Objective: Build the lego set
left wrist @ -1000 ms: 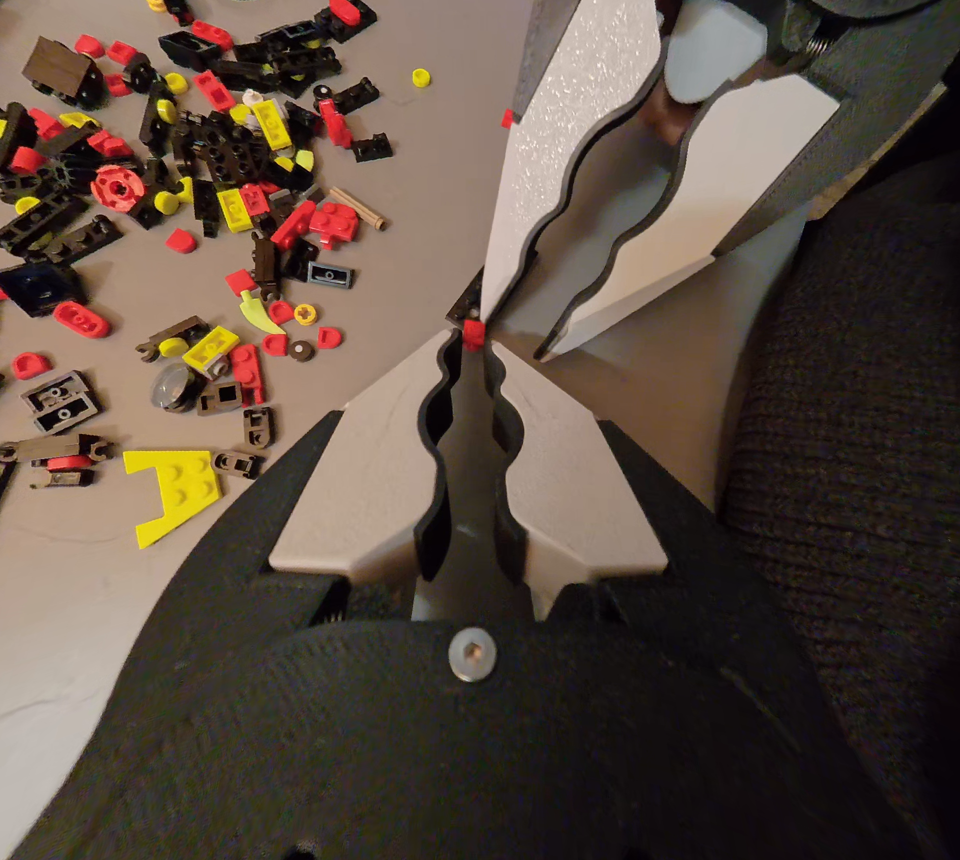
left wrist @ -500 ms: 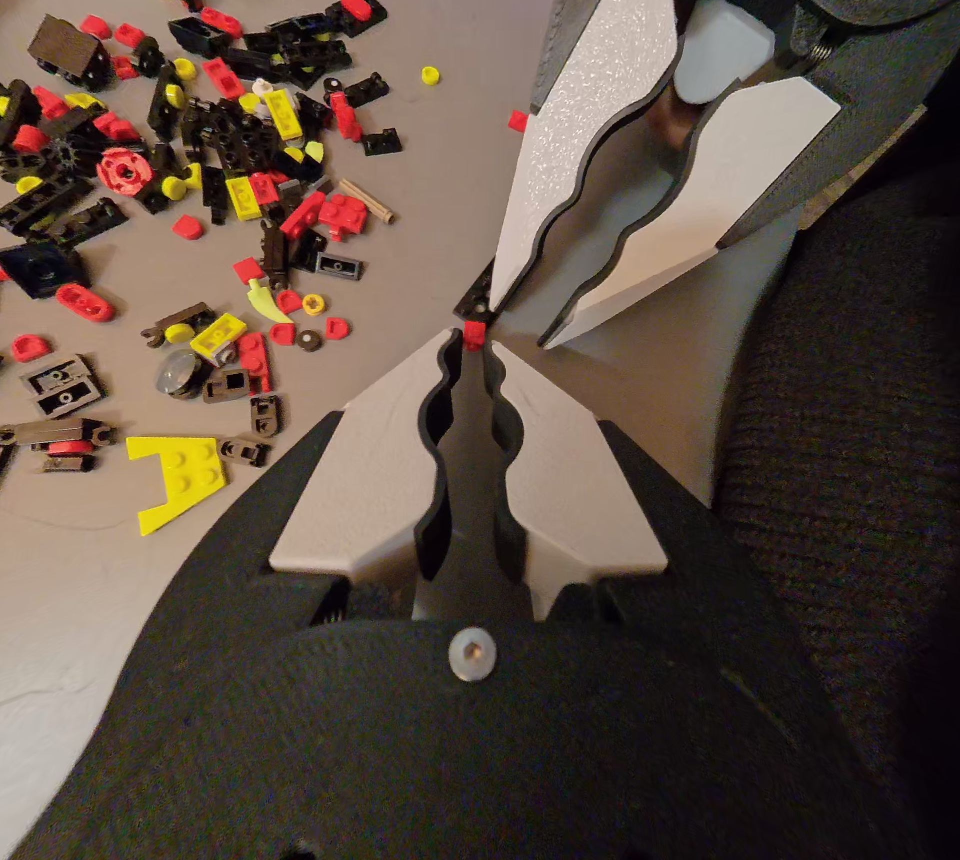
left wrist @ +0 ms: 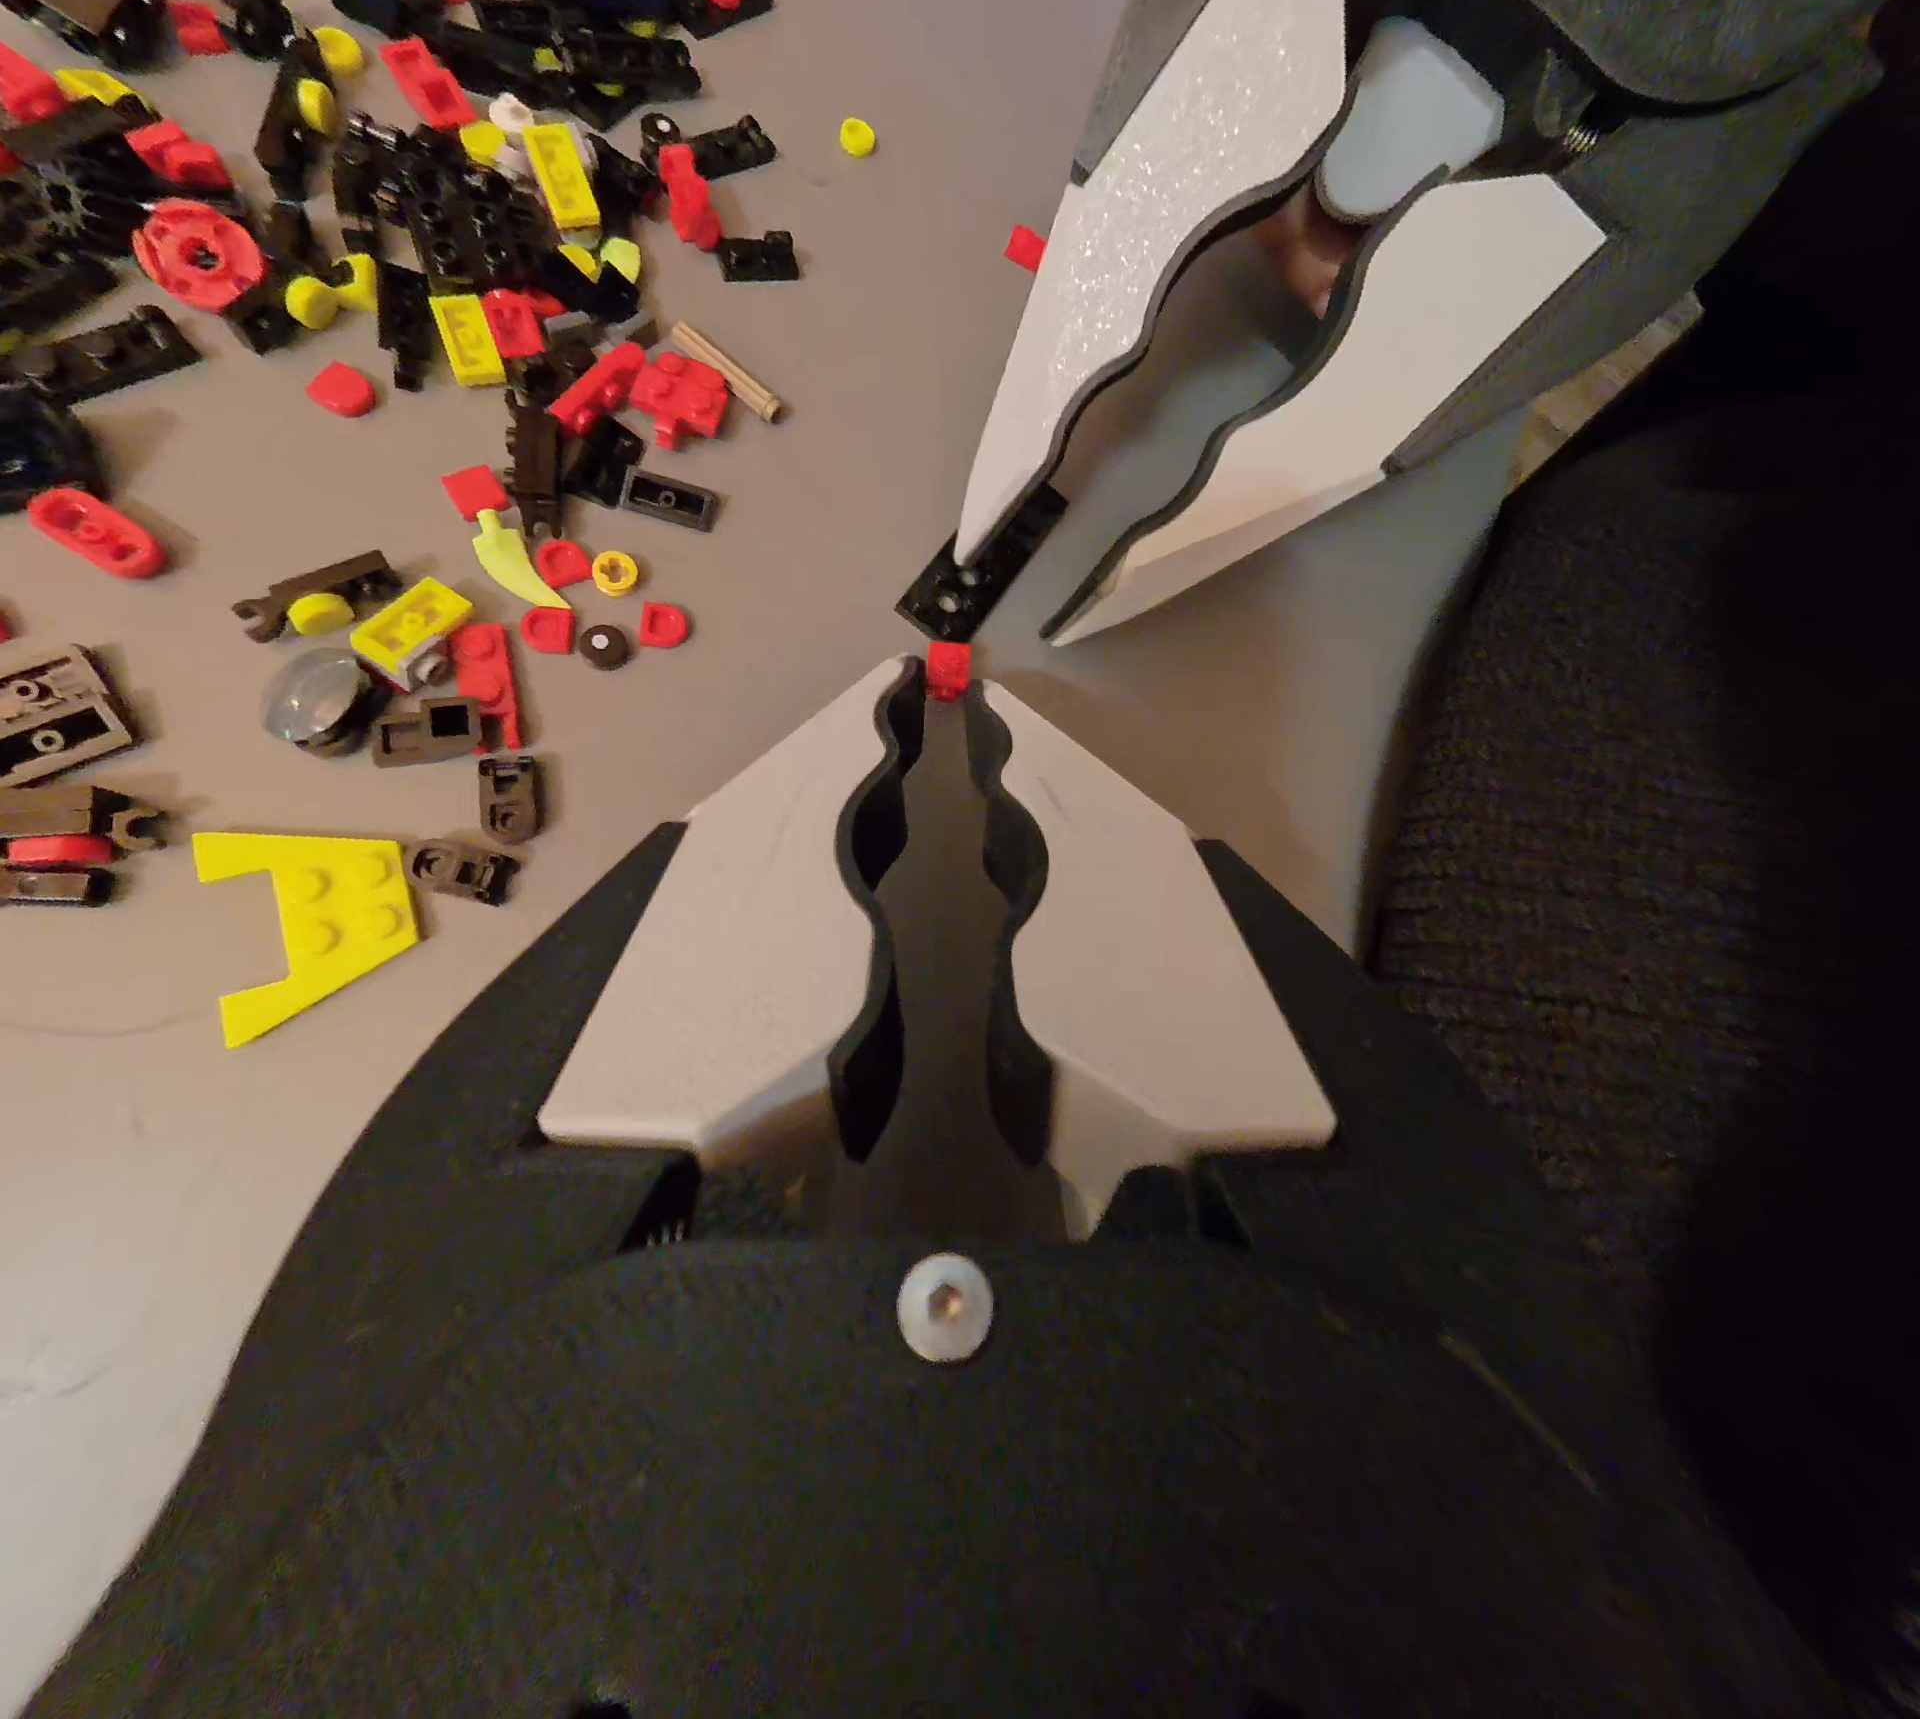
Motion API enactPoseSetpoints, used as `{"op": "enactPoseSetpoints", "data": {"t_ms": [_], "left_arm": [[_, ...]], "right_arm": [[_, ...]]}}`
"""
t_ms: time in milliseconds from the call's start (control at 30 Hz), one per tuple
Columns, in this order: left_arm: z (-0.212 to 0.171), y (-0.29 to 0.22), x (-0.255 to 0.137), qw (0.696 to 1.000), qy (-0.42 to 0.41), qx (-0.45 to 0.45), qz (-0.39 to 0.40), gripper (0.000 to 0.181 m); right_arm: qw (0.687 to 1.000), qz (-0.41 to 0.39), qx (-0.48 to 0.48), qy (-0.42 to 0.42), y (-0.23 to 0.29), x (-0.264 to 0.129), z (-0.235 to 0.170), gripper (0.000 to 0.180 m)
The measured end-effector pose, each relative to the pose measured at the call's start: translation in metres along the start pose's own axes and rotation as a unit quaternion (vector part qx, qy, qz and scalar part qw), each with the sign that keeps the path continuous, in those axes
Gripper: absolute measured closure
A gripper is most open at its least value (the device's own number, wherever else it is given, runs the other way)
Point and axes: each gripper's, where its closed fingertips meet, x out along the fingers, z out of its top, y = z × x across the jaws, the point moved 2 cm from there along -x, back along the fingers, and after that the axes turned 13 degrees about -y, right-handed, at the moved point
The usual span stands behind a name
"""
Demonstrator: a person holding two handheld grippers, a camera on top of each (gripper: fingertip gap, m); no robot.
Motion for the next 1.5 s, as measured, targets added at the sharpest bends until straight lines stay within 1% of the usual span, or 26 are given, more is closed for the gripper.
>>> {"op": "enactPoseSetpoints", "data": {"t_ms": [200, 333, 667, 967, 1500], "left_arm": [[0.003, 0.004, -0.002, 1.000, -0.009, 0.001, 0.008, 0.176], [0.004, 0.004, -0.002, 1.000, -0.013, 0.000, 0.009, 0.176], [0.008, 0.008, -0.003, 0.999, -0.028, -0.004, 0.017, 0.175], [0.010, 0.011, -0.002, 0.999, -0.034, -0.014, 0.019, 0.175], [0.011, 0.018, -0.002, 0.998, -0.043, -0.036, 0.021, 0.175]], "right_arm": [[0.999, -0.004, 0.024, -0.035, -0.009, -0.007, 0.009, 0.170], [0.998, -0.014, 0.030, -0.052, -0.015, -0.012, 0.013, 0.171], [0.999, -0.015, 0.034, -0.039, -0.019, -0.010, 0.007, 0.171], [0.998, -0.016, 0.031, -0.055, -0.021, -0.012, 0.012, 0.174], [0.997, -0.016, 0.046, -0.054, -0.027, -0.011, 0.008, 0.174]]}}
